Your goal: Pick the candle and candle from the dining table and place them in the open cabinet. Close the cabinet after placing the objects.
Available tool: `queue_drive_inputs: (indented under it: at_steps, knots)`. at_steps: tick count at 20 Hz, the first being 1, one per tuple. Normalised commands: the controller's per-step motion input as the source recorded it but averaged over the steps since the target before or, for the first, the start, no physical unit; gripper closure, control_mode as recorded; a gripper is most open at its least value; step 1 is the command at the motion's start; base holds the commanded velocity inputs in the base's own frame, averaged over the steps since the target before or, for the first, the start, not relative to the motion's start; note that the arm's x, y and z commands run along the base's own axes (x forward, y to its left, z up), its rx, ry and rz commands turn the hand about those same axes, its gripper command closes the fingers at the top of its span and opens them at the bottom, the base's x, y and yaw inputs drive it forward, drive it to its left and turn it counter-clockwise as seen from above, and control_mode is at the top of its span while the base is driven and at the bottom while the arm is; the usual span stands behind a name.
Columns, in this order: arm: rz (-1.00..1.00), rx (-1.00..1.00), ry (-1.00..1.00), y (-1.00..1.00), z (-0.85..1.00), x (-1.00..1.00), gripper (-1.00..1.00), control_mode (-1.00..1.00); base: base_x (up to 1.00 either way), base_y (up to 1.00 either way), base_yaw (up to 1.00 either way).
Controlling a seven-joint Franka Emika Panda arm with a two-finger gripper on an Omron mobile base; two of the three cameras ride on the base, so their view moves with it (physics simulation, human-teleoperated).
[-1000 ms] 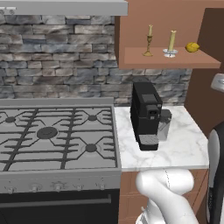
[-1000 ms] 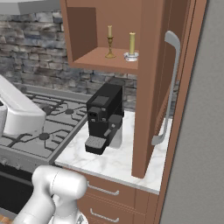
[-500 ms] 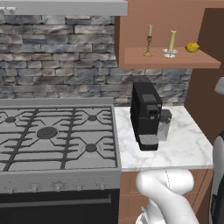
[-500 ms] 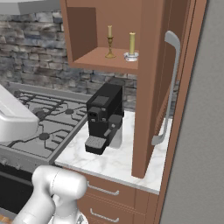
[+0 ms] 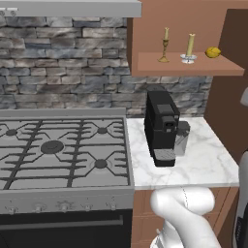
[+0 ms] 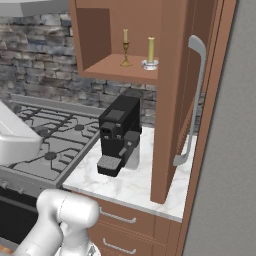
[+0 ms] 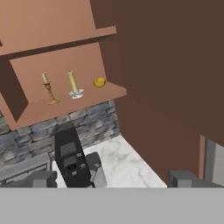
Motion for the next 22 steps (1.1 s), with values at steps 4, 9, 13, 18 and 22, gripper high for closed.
queue_drive_inputs:
  at_steps: [4,9,13,18,22]
  knots:
    - [0.0,0.0,0.02,0.0,0.0,-0.08,-1.0,-1.0,0.0,0.0,0.0]
    - [-0.03,0.0,0.01,0.0,0.01,-0.08,-1.0,-1.0,0.0,0.0,0.0]
    - [-0.11,0.02,0.0,0.0,0.04,-0.11,-1.0,-1.0,0.0,0.0,0.0]
    - [-0.18,0.0,-0.02,0.0,0.03,-0.16,-1.0,-1.0,0.0,0.0,0.0]
    - [-0.19,0.0,-0.1,-0.1,0.01,-0.13,-1.0,-1.0,0.0,0.0,0.0]
